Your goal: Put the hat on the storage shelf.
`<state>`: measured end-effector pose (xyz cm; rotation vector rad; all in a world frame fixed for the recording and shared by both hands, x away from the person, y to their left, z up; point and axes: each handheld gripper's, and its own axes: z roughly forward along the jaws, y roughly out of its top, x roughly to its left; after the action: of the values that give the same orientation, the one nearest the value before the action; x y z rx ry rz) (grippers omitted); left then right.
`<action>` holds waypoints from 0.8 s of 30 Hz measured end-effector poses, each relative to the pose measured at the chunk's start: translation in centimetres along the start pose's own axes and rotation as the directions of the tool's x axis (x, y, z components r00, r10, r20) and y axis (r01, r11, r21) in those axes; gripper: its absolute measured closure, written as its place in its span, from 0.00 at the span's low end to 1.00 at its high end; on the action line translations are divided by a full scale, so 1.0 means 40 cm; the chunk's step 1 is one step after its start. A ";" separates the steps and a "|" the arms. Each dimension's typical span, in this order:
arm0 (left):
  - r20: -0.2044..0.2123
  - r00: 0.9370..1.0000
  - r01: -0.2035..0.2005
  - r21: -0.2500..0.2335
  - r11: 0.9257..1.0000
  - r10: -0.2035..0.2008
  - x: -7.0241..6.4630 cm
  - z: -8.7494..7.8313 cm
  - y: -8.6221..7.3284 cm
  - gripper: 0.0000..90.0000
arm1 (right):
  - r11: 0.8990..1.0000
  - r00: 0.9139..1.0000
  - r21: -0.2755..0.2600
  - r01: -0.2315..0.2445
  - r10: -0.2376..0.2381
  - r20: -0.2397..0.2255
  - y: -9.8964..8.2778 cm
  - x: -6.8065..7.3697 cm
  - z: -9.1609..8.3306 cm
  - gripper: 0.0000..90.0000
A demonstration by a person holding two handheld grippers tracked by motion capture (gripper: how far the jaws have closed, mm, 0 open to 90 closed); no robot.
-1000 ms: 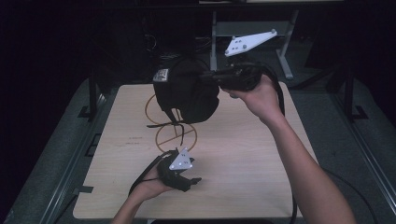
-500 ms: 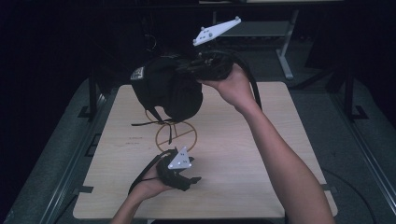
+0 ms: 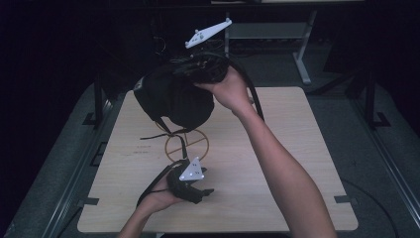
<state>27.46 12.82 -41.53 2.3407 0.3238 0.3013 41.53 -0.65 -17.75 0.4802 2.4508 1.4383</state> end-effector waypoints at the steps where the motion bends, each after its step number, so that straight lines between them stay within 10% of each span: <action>1: 0.002 1.000 0.002 -0.001 1.000 -0.002 -0.001 0.001 0.000 0.35 | 1.000 1.000 0.004 0.005 -0.005 0.005 0.002 0.001 0.006 0.96; 12: 0.000 1.000 0.000 -0.008 1.000 0.000 0.001 -0.005 0.000 0.35 | 0.991 0.999 0.133 0.009 -0.016 0.048 -0.024 -0.005 0.105 0.94; 24: 0.004 1.000 -0.004 0.000 1.000 0.004 -0.001 0.000 -0.001 0.35 | 0.993 0.999 0.109 -0.042 0.040 0.024 -0.053 -0.014 0.127 0.70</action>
<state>27.43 12.82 -41.55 2.3418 0.3169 0.2980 43.66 2.20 -22.01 0.5695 2.5260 1.3109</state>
